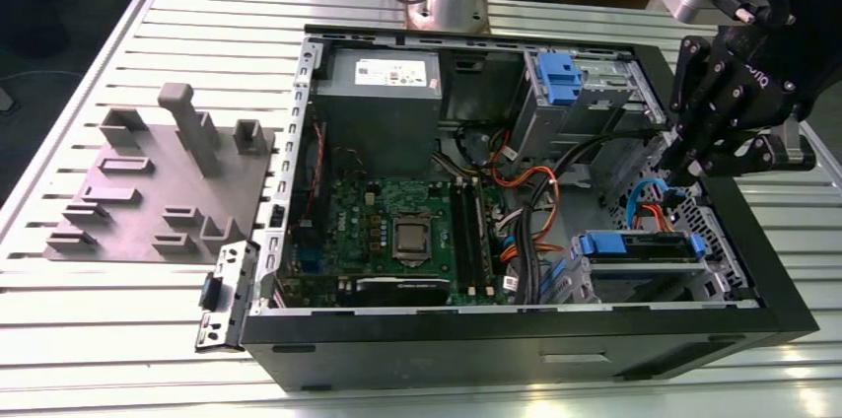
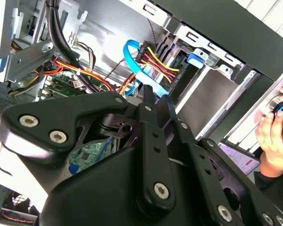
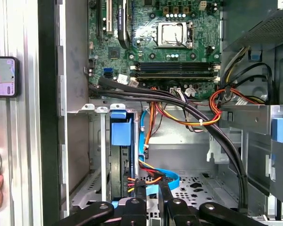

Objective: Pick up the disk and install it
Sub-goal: 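Insert the second disk wire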

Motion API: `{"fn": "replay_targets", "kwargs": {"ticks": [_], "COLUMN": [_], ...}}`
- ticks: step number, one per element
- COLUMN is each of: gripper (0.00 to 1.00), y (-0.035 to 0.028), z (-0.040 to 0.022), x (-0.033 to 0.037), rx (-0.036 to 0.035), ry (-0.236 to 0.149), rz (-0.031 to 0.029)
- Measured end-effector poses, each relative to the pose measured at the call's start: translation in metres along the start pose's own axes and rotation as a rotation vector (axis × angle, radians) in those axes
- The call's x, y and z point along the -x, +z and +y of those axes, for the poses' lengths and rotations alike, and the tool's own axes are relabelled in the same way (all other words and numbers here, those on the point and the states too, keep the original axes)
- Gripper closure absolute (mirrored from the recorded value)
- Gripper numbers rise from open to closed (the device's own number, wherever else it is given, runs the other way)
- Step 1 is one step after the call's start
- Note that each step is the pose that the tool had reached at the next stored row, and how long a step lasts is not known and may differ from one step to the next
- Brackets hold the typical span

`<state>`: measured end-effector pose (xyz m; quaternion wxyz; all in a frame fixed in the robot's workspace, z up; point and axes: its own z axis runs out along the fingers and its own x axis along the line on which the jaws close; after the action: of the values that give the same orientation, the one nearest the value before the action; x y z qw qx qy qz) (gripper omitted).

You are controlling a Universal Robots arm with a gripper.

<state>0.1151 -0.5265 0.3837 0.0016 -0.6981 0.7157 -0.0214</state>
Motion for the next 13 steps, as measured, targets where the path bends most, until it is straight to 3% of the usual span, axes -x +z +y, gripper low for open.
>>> {"fn": "replay_targets", "kwargs": {"ticks": [6,10,13], "gripper": [0.75,0.75,0.75], "y": [0.0029,0.0034,0.0047], "z": [0.0001,-0.0019,-0.002], "x": [0.0002,0.0002,-0.0001], "rx": [0.0055,0.016,0.0201], "ry": [-0.001,-0.001,-0.001], "rz": [0.0168,0.0193,0.0199]}}
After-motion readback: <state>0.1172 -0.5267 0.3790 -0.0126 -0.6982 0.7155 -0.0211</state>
